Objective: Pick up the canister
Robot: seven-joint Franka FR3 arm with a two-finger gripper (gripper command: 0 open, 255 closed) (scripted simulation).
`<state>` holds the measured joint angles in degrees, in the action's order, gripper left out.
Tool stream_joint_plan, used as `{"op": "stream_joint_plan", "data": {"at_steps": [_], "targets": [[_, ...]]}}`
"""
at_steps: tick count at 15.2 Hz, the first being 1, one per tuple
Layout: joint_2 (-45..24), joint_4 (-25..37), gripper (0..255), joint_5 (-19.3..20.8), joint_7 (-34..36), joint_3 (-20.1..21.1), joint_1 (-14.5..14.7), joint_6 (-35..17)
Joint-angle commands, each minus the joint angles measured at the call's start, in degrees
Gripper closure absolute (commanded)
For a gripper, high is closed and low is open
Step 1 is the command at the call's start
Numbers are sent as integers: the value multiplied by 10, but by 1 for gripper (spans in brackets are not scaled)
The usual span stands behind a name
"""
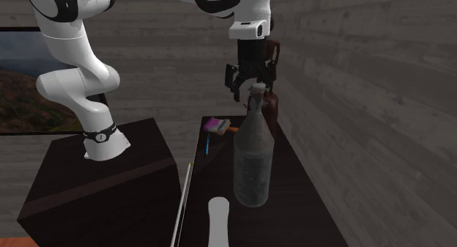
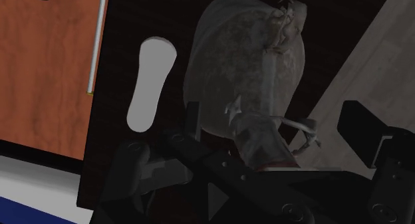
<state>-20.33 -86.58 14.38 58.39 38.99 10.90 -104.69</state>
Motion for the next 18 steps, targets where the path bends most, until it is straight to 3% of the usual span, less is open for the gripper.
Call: {"op": "stream_joint_plan", "data": {"at_steps": [1, 2, 11, 18], "targets": [[2, -8, 0, -1, 0, 0, -1, -6], [1, -6, 255, 0, 0, 0, -1, -6], [2, -8, 255, -1, 0, 0, -1, -6], [1, 48, 255, -2, -4, 2, 6, 48]]}}
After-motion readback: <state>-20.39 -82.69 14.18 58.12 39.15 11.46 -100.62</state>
